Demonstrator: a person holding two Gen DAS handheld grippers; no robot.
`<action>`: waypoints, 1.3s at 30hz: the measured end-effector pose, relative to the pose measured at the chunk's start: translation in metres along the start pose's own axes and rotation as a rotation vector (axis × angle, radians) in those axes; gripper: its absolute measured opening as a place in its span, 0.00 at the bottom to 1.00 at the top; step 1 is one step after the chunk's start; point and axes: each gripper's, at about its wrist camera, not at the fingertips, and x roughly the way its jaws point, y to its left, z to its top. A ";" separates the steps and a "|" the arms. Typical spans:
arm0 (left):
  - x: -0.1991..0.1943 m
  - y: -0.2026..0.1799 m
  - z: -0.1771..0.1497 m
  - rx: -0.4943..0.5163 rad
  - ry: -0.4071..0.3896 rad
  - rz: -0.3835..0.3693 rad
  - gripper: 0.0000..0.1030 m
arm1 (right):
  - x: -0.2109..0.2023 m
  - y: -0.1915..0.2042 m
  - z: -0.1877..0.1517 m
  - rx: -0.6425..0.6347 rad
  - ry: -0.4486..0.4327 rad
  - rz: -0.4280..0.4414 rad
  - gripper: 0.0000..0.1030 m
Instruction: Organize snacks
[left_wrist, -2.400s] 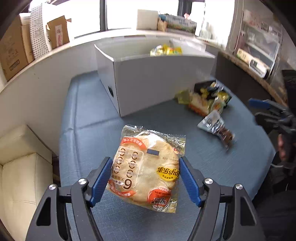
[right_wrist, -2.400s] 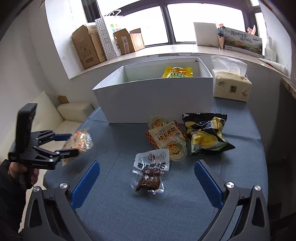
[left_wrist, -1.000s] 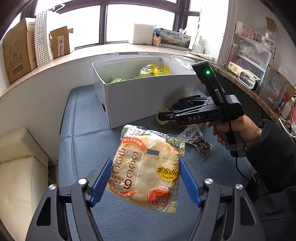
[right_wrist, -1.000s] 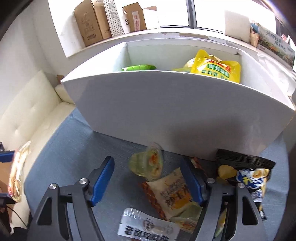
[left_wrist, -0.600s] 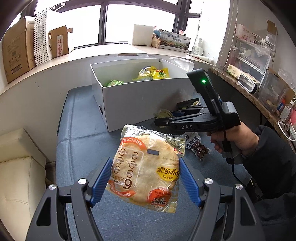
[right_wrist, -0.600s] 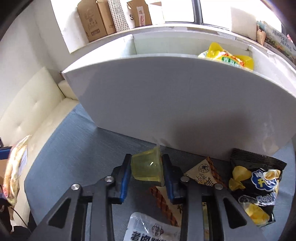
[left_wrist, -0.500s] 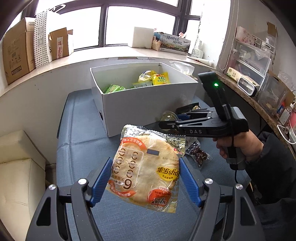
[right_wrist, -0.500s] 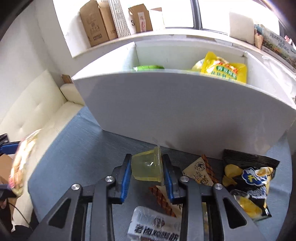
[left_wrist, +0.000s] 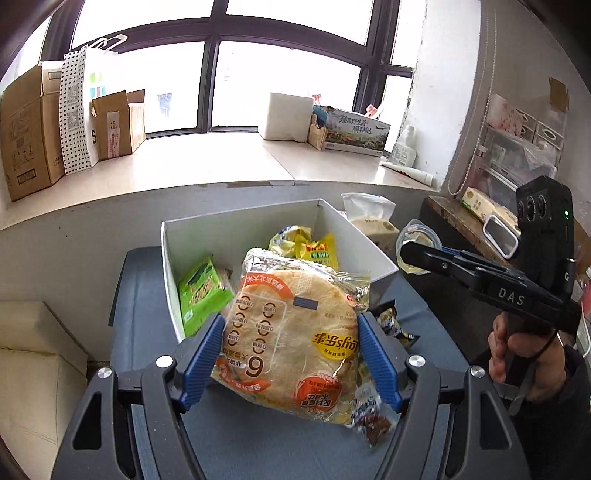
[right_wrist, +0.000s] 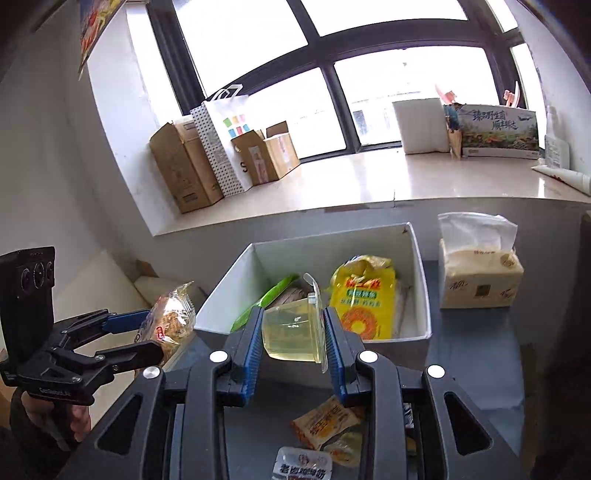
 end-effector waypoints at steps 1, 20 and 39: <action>0.009 0.000 0.011 -0.010 -0.007 0.010 0.75 | 0.006 -0.003 0.009 0.012 0.000 0.002 0.33; 0.103 0.030 0.038 -0.075 0.081 0.185 0.96 | 0.062 -0.059 0.025 0.110 0.056 -0.125 1.00; -0.020 -0.003 -0.067 -0.050 -0.005 0.121 0.97 | -0.009 -0.001 -0.080 0.099 0.068 -0.225 1.00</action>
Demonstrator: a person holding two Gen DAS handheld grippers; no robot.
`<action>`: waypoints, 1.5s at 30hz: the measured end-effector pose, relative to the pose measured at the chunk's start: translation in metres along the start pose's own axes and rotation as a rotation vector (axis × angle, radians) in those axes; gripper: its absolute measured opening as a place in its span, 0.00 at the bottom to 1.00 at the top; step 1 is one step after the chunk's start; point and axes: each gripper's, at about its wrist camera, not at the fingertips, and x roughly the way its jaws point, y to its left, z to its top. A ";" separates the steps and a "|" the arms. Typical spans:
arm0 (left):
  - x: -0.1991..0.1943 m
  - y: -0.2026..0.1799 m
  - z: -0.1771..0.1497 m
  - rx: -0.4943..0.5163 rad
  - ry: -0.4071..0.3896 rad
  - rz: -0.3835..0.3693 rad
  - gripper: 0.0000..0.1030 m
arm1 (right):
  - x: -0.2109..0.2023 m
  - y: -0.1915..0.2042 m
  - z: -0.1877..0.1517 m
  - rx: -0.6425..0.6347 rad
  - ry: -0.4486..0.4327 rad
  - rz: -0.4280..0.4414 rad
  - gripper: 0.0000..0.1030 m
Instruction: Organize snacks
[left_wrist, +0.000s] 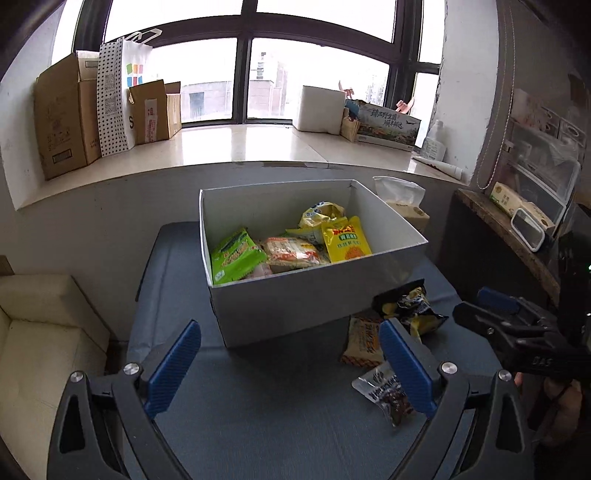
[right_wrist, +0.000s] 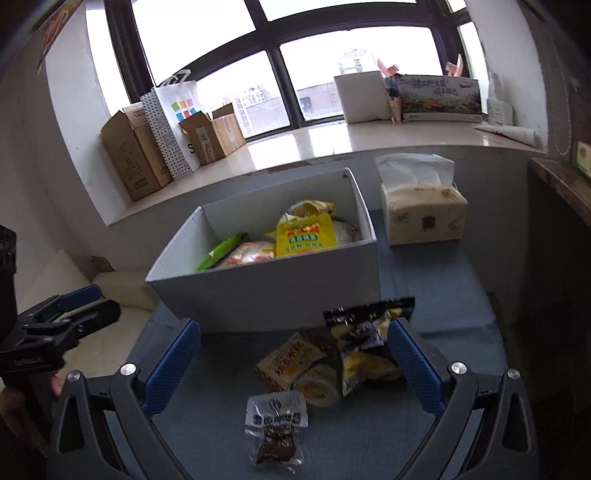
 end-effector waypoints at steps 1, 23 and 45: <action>-0.005 -0.001 -0.009 -0.002 -0.006 0.008 0.98 | -0.001 -0.003 -0.012 0.030 0.006 -0.023 1.00; 0.004 -0.008 -0.065 -0.004 0.029 0.060 0.98 | 0.090 -0.022 -0.055 0.337 0.132 -0.034 1.00; 0.016 -0.016 -0.068 0.006 0.065 0.038 0.98 | 0.039 -0.034 -0.042 0.340 0.026 0.065 0.48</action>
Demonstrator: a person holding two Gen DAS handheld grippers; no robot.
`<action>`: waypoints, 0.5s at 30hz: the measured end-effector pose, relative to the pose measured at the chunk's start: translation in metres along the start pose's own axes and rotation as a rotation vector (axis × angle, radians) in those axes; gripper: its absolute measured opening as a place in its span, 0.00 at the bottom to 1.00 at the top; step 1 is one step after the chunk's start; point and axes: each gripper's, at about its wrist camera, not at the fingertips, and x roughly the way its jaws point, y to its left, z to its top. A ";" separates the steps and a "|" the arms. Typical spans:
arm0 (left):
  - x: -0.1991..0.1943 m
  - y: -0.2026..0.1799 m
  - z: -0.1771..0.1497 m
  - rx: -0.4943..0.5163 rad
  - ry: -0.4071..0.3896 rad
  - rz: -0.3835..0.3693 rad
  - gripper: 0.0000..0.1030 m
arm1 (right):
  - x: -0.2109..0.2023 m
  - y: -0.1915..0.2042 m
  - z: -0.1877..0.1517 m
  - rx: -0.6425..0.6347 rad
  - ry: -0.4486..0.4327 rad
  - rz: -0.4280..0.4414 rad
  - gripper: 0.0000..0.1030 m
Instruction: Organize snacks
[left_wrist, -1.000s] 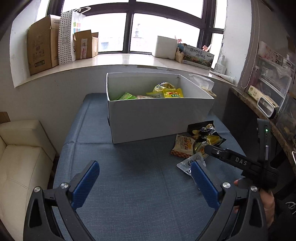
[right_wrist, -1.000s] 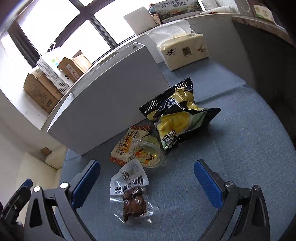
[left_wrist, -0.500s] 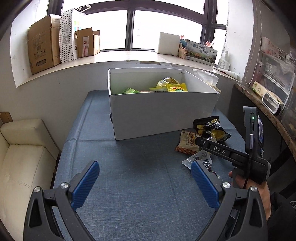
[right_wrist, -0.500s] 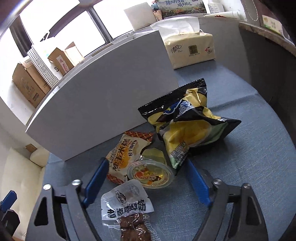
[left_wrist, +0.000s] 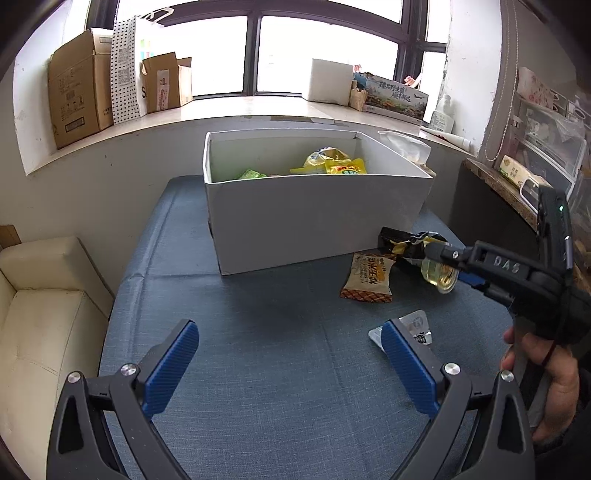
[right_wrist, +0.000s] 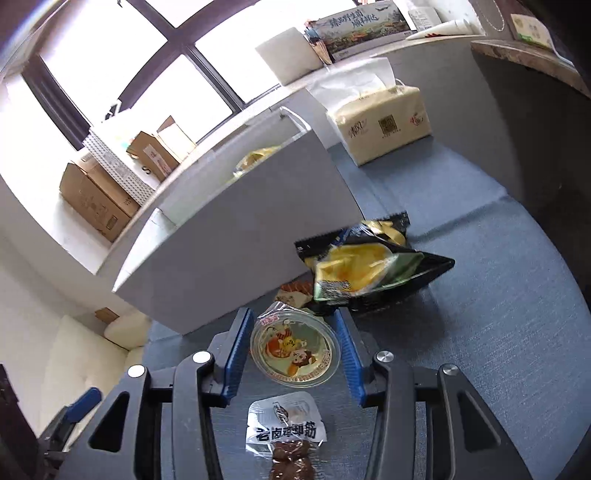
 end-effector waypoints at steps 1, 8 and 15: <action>0.002 -0.004 0.000 0.014 0.010 -0.021 0.98 | -0.008 0.001 0.003 -0.005 -0.011 0.018 0.48; 0.034 -0.061 -0.004 0.131 0.146 -0.128 0.98 | -0.066 0.004 0.007 -0.070 -0.080 0.040 0.48; 0.073 -0.113 -0.020 0.092 0.282 -0.080 0.98 | -0.109 -0.017 -0.002 -0.073 -0.147 -0.039 0.48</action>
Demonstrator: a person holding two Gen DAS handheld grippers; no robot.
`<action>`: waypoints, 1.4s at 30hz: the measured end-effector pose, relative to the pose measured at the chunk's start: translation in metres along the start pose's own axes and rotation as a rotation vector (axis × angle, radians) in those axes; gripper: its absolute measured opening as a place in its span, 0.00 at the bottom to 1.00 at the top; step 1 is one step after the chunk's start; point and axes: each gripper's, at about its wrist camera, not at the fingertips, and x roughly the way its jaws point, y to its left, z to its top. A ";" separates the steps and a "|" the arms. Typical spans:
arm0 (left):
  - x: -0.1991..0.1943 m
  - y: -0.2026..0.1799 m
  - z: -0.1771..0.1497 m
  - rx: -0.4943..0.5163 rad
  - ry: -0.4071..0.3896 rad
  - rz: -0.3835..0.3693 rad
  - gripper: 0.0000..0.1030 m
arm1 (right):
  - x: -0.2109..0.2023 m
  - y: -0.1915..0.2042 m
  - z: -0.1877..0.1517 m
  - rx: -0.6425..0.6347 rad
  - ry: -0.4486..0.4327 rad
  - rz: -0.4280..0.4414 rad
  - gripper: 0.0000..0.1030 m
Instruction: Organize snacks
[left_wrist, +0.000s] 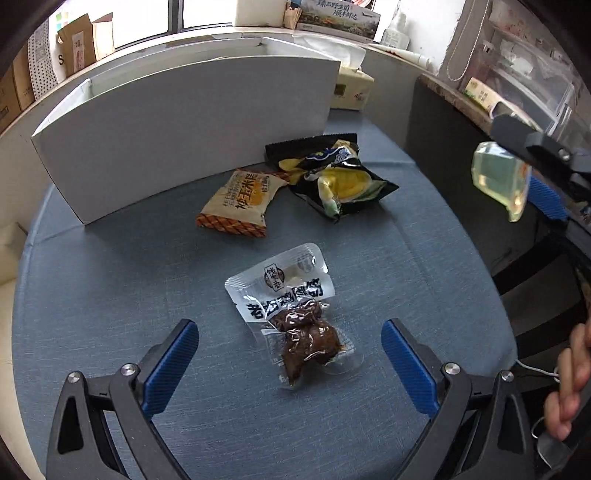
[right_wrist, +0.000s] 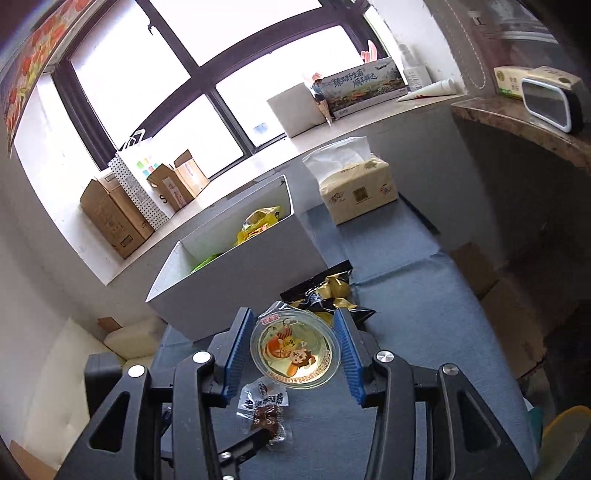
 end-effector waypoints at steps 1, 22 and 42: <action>0.006 -0.007 0.000 0.007 0.008 0.035 0.98 | -0.002 -0.003 0.000 0.001 -0.004 -0.009 0.48; -0.022 0.035 -0.019 0.005 -0.053 -0.021 0.61 | -0.002 -0.005 -0.007 -0.012 0.012 -0.020 0.48; -0.147 0.115 0.078 -0.014 -0.402 0.038 0.61 | 0.043 0.085 0.055 -0.274 0.005 0.111 0.47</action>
